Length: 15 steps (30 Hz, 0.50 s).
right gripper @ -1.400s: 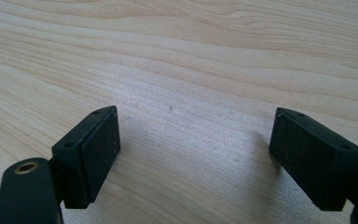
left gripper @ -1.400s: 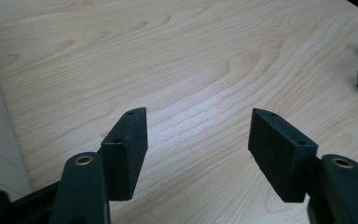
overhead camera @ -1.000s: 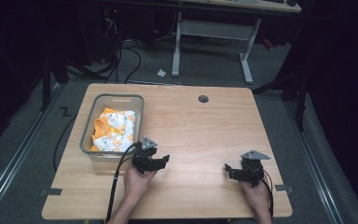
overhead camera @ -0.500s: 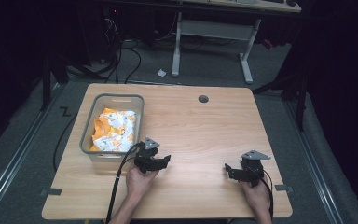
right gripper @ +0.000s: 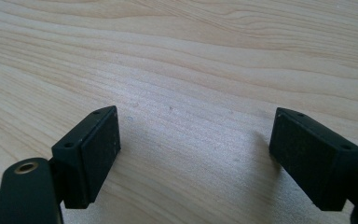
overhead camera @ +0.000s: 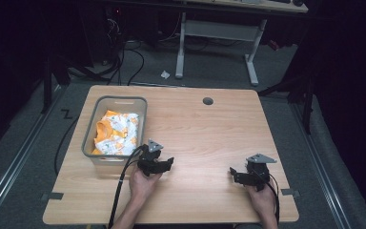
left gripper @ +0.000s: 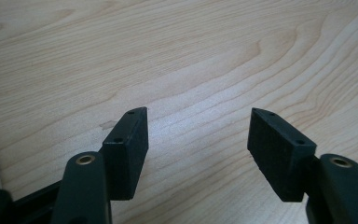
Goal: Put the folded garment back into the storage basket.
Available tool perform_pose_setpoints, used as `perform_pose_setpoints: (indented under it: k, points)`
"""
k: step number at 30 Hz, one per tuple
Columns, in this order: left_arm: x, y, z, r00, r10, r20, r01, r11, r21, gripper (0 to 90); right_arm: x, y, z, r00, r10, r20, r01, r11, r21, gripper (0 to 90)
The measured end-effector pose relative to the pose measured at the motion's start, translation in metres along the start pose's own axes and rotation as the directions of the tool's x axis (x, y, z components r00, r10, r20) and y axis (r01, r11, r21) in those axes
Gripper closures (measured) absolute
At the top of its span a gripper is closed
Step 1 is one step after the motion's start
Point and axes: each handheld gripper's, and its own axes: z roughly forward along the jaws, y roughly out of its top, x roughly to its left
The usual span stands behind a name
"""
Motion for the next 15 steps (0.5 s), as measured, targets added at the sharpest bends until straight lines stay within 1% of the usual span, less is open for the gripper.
perform_pose_setpoints:
  k: [5, 10, 11, 12, 15]
  points:
    - [-0.0004, -0.0025, 0.0054, 0.9999, 0.008, -0.009, -0.008, 0.9997, 0.022, 38.5, 0.0, 0.0, 0.0, 1.0, 0.0, 0.0, 0.0, 1.0, 0.0, 16.3]
    - [0.0006, -0.0068, 0.0069, 0.9997, 0.016, -0.018, -0.016, 0.9999, 0.004, 38.0, 0.0, 0.0, 0.0, 1.0, 0.0, 0.0, 0.0, 1.0, 0.0, 16.3]
    - [0.0002, -0.0078, 0.0075, 0.9995, 0.021, -0.022, -0.021, 0.9998, -0.005, 37.5, 0.0001, 0.0, 0.0, 1.0, 0.001, 0.0, -0.001, 1.0, 0.0, 16.3]
    - [-0.0002, -0.01, 0.0091, 0.9983, 0.047, -0.034, -0.048, 0.9985, -0.028, 36.6, 0.0, 0.0, 0.0, 1.0, 0.0, 0.0, 0.0, 1.0, 0.0, 16.3]
    - [-0.0036, -0.01, 0.0101, 0.9967, 0.062, -0.053, -0.063, 0.9978, -0.02, 35.8, 0.0, 0.0, 0.0, 1.0, 0.0, 0.0, 0.0, 1.0, 0.0, 16.3]
